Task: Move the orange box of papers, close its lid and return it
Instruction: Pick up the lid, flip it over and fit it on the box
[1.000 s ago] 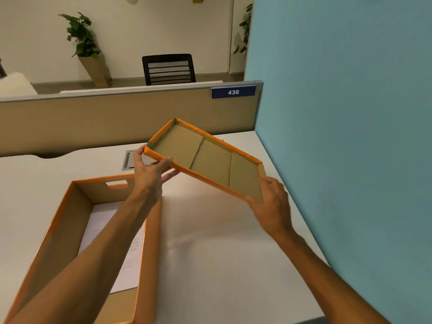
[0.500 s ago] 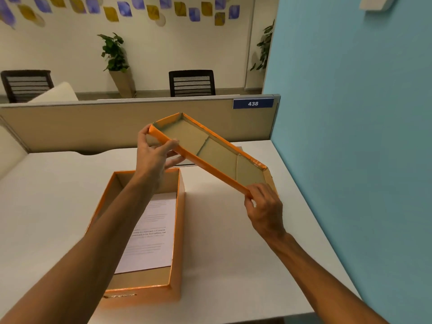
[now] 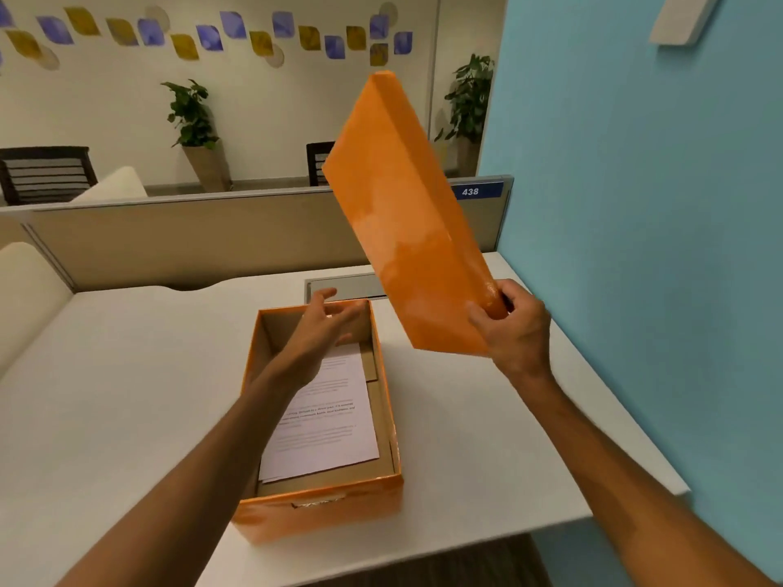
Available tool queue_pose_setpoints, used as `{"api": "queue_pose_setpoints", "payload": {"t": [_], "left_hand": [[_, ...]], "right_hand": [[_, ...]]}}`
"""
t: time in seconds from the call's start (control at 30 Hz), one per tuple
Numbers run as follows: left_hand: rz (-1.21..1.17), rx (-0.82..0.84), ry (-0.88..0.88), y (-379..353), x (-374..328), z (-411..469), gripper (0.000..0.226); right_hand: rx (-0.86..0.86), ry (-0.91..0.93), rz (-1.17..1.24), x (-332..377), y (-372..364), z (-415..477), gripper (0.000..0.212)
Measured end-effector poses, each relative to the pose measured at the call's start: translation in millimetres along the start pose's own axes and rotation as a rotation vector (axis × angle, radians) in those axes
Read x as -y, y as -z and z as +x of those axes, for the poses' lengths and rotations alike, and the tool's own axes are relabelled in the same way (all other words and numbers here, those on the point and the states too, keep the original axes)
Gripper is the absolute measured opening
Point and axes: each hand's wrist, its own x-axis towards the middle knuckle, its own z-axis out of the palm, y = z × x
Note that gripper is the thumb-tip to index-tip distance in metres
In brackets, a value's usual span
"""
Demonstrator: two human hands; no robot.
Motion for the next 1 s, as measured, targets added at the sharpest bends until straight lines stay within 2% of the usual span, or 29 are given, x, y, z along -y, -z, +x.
{"api": "queue_pose_setpoints", "payload": {"t": [0.23, 0.37, 0.53, 0.73, 1.0], "left_hand": [[0.031, 0.082, 0.036, 44.1, 18.7, -40.9, 0.07], [-0.006, 0.074, 0.076, 72.8, 23.8, -61.3, 0.058], [-0.017, -0.026, 0.12, 106.3, 36.9, -81.3, 0.055], [0.066, -0.17, 0.15, 130.4, 57.2, -102.3, 0.063], [0.199, -0.222, 0.18, 140.3, 94.3, -125.2, 0.055]], "right_hand": [[0.095, -0.258, 0.454, 38.2, 0.0, -25.1, 0.027], [0.162, -0.43, 0.587, 41.9, -11.8, -37.0, 0.036], [0.252, -0.607, 0.598, 37.3, -36.2, -48.0, 0.047], [0.366, -0.74, 0.567, 19.1, -62.9, -69.2, 0.049], [0.486, -0.849, 0.396, -7.5, -89.6, -99.0, 0.048]]}}
